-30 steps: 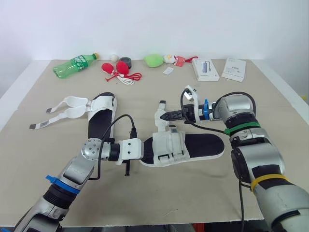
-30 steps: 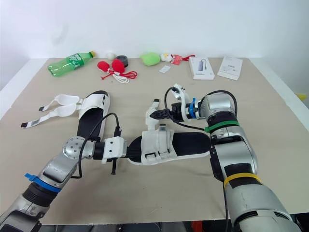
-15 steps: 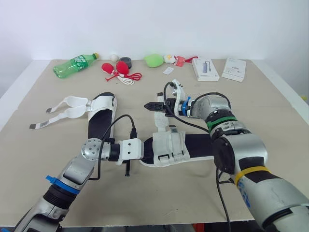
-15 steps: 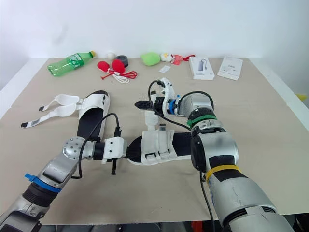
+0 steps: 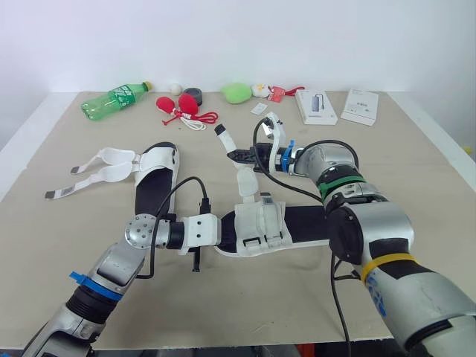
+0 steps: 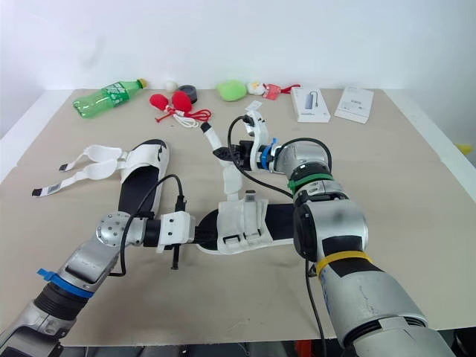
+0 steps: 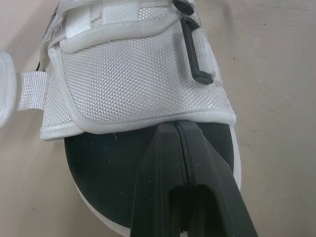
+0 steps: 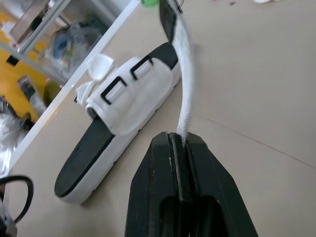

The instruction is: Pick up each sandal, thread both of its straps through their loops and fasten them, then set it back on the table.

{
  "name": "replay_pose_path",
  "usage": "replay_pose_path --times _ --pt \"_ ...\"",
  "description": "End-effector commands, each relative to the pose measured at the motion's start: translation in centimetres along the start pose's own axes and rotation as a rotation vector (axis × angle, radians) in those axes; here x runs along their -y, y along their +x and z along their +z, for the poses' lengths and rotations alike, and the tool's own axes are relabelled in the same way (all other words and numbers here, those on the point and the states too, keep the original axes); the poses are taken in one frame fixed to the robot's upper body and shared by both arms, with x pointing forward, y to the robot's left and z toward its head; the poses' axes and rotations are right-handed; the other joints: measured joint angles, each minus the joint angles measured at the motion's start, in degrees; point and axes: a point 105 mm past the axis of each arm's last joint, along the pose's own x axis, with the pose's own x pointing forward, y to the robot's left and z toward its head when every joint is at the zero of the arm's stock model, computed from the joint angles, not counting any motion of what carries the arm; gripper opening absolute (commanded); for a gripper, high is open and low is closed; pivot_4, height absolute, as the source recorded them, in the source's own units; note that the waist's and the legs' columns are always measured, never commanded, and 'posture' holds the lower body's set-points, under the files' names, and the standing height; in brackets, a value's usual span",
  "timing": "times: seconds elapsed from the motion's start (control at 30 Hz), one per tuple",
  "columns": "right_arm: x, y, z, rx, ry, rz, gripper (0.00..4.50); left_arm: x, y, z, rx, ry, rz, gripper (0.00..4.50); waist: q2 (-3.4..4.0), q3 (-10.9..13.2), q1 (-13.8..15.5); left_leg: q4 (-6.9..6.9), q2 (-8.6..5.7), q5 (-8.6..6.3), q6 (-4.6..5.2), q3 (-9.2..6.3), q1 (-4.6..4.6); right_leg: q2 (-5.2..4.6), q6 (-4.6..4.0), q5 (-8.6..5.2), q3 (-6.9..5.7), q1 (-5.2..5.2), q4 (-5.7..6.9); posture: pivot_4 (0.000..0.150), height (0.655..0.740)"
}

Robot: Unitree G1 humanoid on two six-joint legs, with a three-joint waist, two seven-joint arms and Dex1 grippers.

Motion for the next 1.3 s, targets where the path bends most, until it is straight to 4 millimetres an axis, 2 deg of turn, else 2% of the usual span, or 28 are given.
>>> replay_pose_path --times 0.03,0.13,0.2,0.27,0.4,0.53,0.77,0.83,0.9,0.93,0.97,1.0,1.03,1.1,1.23,1.27,1.3 --pt "-2.4 -0.6 2.9 0.087 -0.234 0.138 0.02 1.4 0.7 -0.8 -0.026 -0.015 -0.067 0.0 0.0 0.0 0.0 0.0 0.0 0.0 0.0 0.0 0.0 0.0 0.0 0.0 0.0 0.0 0.0 0.15 0.74" --pt "-4.6 -1.7 3.2 0.2 -0.556 0.28 0.02 1.3 0.7 -0.7 -0.024 -0.014 -0.066 0.0 -0.02 0.0 0.1 0.0 0.0 0.0 -0.01 -0.04 0.0 0.01 0.04 -0.02 -0.04 0.04 0.0 0.15 0.74" --pt "-5.9 -3.0 3.6 0.345 -0.735 0.321 0.02 1.3 0.6 -0.7 -0.024 -0.013 -0.063 0.0 0.01 0.0 0.1 0.01 -0.01 -0.01 -0.03 -0.06 0.0 0.0 0.08 -0.04 -0.05 0.06 -0.01 0.15 0.74" --pt "-7.1 -4.2 3.1 0.43 -0.93 0.341 0.02 1.2 0.5 -0.8 -0.025 -0.013 -0.061 0.0 0.02 0.0 0.1 0.02 0.0 -0.01 -0.03 -0.04 0.0 0.01 0.08 -0.01 -0.03 0.03 0.01 0.15 0.74" --pt "-8.8 -5.9 -0.2 0.414 -1.24 0.459 0.02 1.3 0.3 -0.9 -0.03 -0.014 -0.062 0.0 0.02 0.0 0.1 0.02 0.01 -0.01 -0.03 -0.05 0.02 0.02 0.07 -0.01 -0.04 0.07 0.01 0.15 0.74" --pt "-10.1 -7.3 -4.7 0.311 -1.572 0.655 0.02 1.1 0.0 -1.2 -0.042 -0.014 -0.064 0.0 0.02 0.0 0.2 0.02 0.03 0.0 -0.04 -0.05 0.21 0.04 0.05 -0.02 -0.05 0.23 0.02 0.15 0.74" --pt "-10.0 -8.2 -9.2 0.151 -1.843 0.871 0.02 0.8 -0.2 -1.2 -0.047 -0.008 -0.059 0.0 0.02 0.0 0.1 0.02 0.06 0.0 -0.03 -0.02 0.31 0.05 -0.29 -0.13 0.02 0.27 0.02 0.15 0.74" --pt "-9.7 -8.5 -10.1 0.092 -1.851 0.928 0.02 0.8 -0.3 -1.3 -0.051 -0.008 -0.059 0.0 0.02 0.0 0.1 0.02 0.05 0.01 -0.03 -0.01 0.31 0.04 -0.3 -0.14 0.04 0.28 0.01 0.15 0.74" --pt "-9.6 -8.8 -10.3 0.075 -1.843 0.956 0.73 0.9 -0.3 -1.3 -0.052 -0.009 -0.059 0.0 0.02 0.0 0.1 0.02 0.06 0.01 -0.03 -0.01 0.31 0.04 -0.32 -0.17 0.06 0.27 0.02 0.15 0.74" --pt "-9.6 -9.0 -10.3 0.075 -1.841 0.964 0.84 1.0 -0.3 -1.3 -0.054 -0.009 -0.06 0.0 0.02 0.0 0.1 0.02 0.06 0.01 -0.03 -0.01 0.31 0.04 -0.32 -0.17 0.06 0.27 0.02 0.15 0.74" --pt "-9.7 -9.0 -10.2 0.081 -1.843 0.967 1.33 1.0 -0.3 -1.3 -0.054 -0.01 -0.06 0.0 0.02 0.0 0.1 0.02 0.06 0.01 -0.03 -0.01 0.32 0.05 -0.33 -0.17 0.06 0.27 0.02 0.15 0.74" --pt "-9.7 -9.1 -10.0 0.081 -1.83 0.965 1.62 1.0 -0.3 -1.3 -0.055 -0.01 -0.061 0.0 0.02 0.0 0.1 0.02 0.07 0.01 -0.03 -0.02 0.32 0.06 -0.33 -0.17 0.06 0.27 0.02 0.15 0.74" --pt "-9.8 -9.3 -9.8 0.086 -1.828 0.965 2.24 1.1 -0.4 -1.3 -0.056 -0.01 -0.062 0.0 0.02 0.0 0.1 0.02 0.08 0.01 -0.03 -0.02 0.33 0.06 -0.35 -0.17 0.05 0.27 0.03 0.15 0.74" --pt "-9.6 -10.0 -9.5 0.059 -1.789 0.954 2.57 1.1 -0.4 -1.4 -0.057 -0.009 -0.063 0.0 0.02 0.0 0.1 0.02 0.08 0.01 -0.03 -0.02 0.34 0.06 -0.35 -0.16 0.05 0.28 0.03 0.15 0.74" --pt "-9.1 -11.3 -8.6 0.023 -1.708 0.902 4.19 1.0 -0.3 -1.3 -0.058 -0.007 -0.067 0.0 0.02 0.0 0.2 0.02 0.08 0.01 -0.03 -0.02 0.34 0.05 -0.36 -0.18 0.06 0.29 0.03 0.15 0.74" --pt "-8.9 -11.7 -8.0 0.03 -1.652 0.864 4.43 1.1 -0.3 -1.3 -0.057 -0.006 -0.069 0.0 0.02 0.0 0.2 0.02 0.08 0.01 -0.03 -0.02 0.34 0.05 -0.36 -0.18 0.06 0.28 0.03 0.15 0.74" --pt "-8.8 -12.2 -7.4 0.042 -1.57 0.823 4.43 1.1 -0.3 -1.3 -0.057 -0.005 -0.071 0.0 0.02 0.0 0.2 0.02 0.08 0.01 -0.03 -0.02 0.34 0.06 -0.37 -0.18 0.06 0.28 0.03 0.15 0.74"
